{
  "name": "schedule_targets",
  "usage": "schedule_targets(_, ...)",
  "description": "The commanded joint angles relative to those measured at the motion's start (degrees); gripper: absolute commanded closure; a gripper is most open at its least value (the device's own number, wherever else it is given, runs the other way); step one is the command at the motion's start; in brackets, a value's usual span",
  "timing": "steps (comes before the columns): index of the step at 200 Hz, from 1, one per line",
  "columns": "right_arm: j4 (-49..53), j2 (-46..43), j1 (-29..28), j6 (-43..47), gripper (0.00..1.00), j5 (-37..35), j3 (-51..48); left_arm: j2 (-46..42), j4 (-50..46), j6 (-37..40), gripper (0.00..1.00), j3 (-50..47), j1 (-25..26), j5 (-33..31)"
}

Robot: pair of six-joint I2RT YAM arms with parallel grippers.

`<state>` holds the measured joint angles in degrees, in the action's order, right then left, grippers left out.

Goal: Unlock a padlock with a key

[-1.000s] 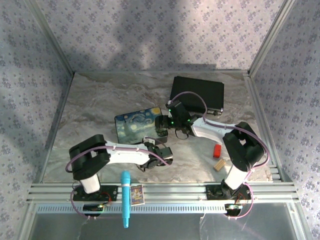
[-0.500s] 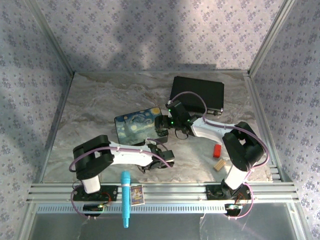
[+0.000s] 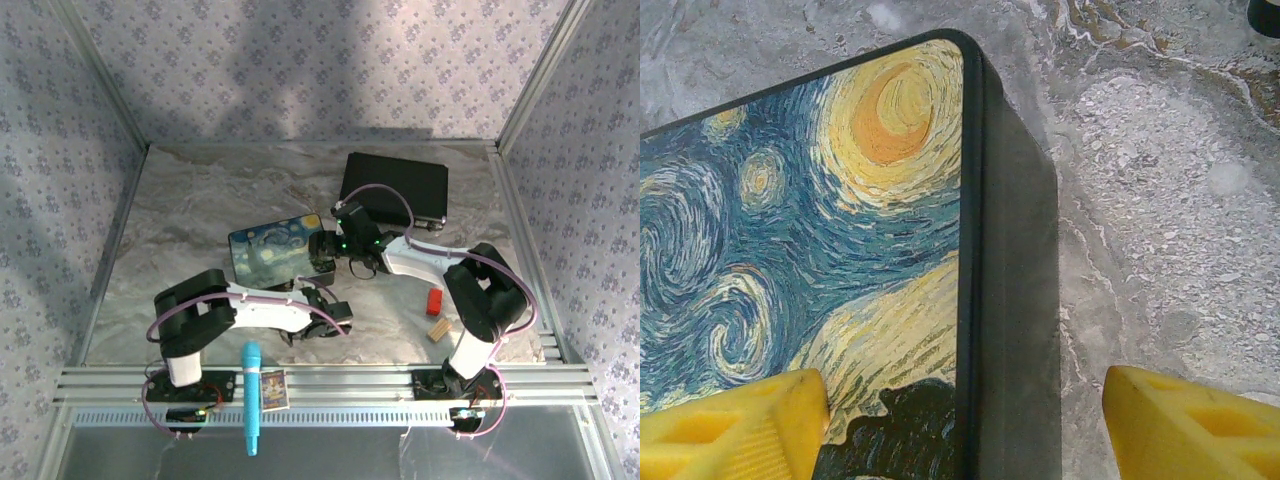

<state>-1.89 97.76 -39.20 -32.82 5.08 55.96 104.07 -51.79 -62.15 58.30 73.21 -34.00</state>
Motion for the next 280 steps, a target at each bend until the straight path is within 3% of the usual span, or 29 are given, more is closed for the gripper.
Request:
schedule_targets(1, 14.8, 5.3, 0.2, 0.5, 0.26, -4.2, -4.9, 1.7, -4.2, -3.1, 0.79, 1.4, 1.6, -0.2)
schedule_targets(54, 14.3, 6.4, 0.2, 0.2, 0.26, -3.4, -4.0, 0.6, -6.3, -3.2, 0.75, 3.6, 2.5, -1.2)
schedule_targets(72, 14.0, 6.7, 0.2, 0.0, 0.26, -3.1, -3.9, 0.8, -7.9, -4.5, 0.83, 3.7, 2.5, -1.8)
schedule_targets(88, 13.8, 6.9, 0.3, -0.1, 0.26, -2.9, -3.8, 1.7, -10.5, -5.7, 0.84, 4.1, 2.2, -2.4)
schedule_targets(102, 13.7, 6.9, 0.2, -0.3, 0.26, -2.8, -3.8, 2.3, -12.3, -6.3, 0.92, 3.5, 1.3, -3.0)
schedule_targets(130, 13.6, 7.2, 0.2, -0.3, 0.26, -2.7, -3.7, 2.0, -12.0, -5.9, 0.92, 2.1, 0.4, -4.0)
schedule_targets(178, 13.7, 7.0, 0.3, -0.7, 0.26, -2.7, -3.6, 4.5, -6.8, -2.7, 0.8, 4.5, 2.5, -0.5)
schedule_targets(206, 13.8, 7.1, 0.4, -0.5, 0.26, -2.6, -3.4, 2.0, -9.8, -3.3, 0.65, 4.9, 2.6, -2.5)
schedule_targets(233, 13.7, 7.6, 0.4, -0.7, 0.26, -2.1, -2.8, -1.0, -10.8, -3.4, 0.64, 5.0, 2.6, -3.1)
schedule_targets(261, 13.7, 7.7, 0.4, -0.8, 0.25, -1.8, -2.2, -3.5, -9.9, -2.3, 0.52, 5.1, 2.6, -2.2)
schedule_targets(280, 13.9, 6.6, 0.6, 0.1, 0.24, -1.7, -2.1, -7.1, -8.5, -1.4, 0.37, 4.3, 2.6, -1.8)
